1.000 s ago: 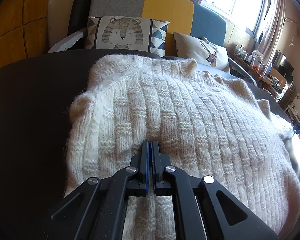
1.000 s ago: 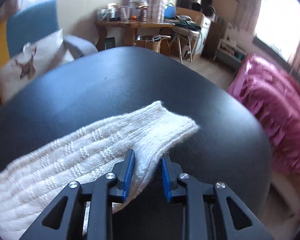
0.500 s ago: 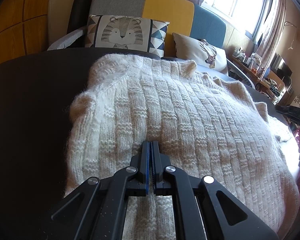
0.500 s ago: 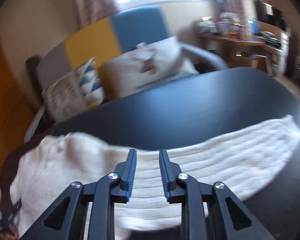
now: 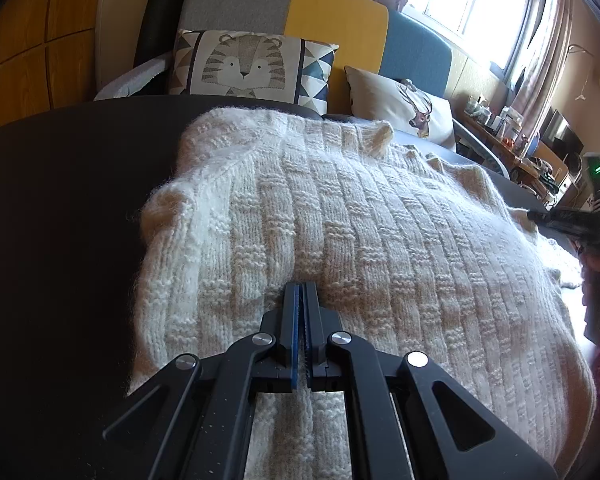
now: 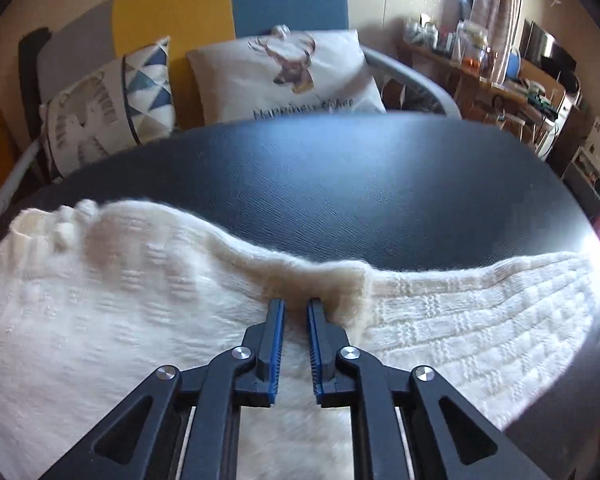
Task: Fold clothes
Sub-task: 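Lay the sleeve flat and open the right tool over the sweater body, then grasp the sweater hem with the left tool and lift it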
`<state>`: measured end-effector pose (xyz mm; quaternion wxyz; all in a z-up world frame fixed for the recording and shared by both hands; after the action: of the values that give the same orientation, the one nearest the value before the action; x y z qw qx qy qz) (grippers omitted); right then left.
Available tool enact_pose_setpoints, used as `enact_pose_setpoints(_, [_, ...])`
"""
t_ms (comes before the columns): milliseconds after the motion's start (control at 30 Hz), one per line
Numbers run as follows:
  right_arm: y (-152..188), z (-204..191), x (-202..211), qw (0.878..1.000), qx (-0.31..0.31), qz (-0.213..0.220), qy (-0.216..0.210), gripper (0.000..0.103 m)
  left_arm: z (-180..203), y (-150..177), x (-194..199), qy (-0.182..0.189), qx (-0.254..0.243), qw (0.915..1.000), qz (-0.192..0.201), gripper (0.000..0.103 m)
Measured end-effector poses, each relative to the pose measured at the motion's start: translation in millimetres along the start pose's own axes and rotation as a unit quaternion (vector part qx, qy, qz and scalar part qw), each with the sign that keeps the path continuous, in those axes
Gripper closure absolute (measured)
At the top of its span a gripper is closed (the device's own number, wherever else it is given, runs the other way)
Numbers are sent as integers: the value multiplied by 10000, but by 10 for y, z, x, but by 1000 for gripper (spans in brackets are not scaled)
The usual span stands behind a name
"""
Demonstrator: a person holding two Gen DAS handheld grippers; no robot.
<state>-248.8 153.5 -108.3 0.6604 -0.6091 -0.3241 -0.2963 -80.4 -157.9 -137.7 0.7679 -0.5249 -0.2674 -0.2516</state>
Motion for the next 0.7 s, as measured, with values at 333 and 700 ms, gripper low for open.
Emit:
enact_pose_setpoints(333, [591, -1752, 727, 9741, 455, -364, -2186, 80, -338, -68, 276, 581, 1055, 9926, 133, 101])
enact_pose_setpoints(700, [931, -1913, 658, 9783, 613, 162, -1973, 80, -913, -352, 205, 424, 1443, 9885, -139, 81])
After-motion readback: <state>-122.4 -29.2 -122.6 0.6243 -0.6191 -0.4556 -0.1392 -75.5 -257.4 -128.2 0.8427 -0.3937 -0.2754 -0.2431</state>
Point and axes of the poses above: each gripper's, at about its wrist camera, not at the fingertips, and x roughly against the way its jaws point, z to its right, y to its underside, the point moved 6 cm from there along -x, roughly the way its jaws point, and after that the axes turned 6 degrees about y, right-handed, at the moved point
